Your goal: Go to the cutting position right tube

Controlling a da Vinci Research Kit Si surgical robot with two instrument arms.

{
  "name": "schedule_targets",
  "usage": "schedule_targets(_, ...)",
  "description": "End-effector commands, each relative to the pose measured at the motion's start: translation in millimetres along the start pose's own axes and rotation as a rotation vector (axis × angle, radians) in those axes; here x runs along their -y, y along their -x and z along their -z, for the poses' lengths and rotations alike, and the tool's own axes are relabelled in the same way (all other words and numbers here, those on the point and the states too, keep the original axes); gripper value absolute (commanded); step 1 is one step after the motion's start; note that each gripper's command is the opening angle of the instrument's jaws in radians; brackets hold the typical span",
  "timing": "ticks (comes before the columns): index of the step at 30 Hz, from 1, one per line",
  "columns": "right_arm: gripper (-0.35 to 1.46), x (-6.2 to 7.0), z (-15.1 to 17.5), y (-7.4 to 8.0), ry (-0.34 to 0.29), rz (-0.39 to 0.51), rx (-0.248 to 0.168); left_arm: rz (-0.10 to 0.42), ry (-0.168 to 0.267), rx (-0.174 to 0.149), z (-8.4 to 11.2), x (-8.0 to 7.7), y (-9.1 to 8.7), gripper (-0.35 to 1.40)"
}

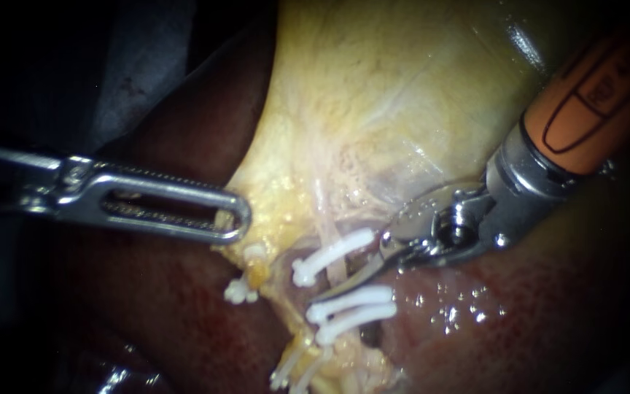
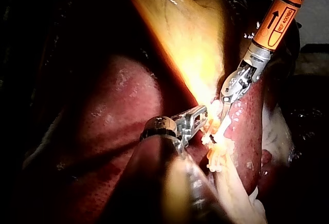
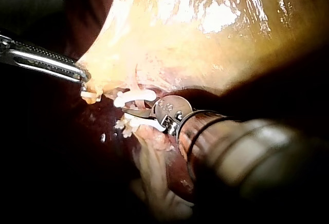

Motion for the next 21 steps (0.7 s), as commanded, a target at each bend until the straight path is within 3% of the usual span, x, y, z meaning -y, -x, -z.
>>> schedule_targets(1,0.27,0.0,0.0,0.0,0.000,0.001,0.000,0.000,0.000,0.000,0.0,0.0,0.0,-0.35)
schedule_targets(21,0.24,0.0,0.0,0.0,-0.001,0.002,0.001,0.000,0.000,0.000,0.0,0.0,0.0,-0.35)
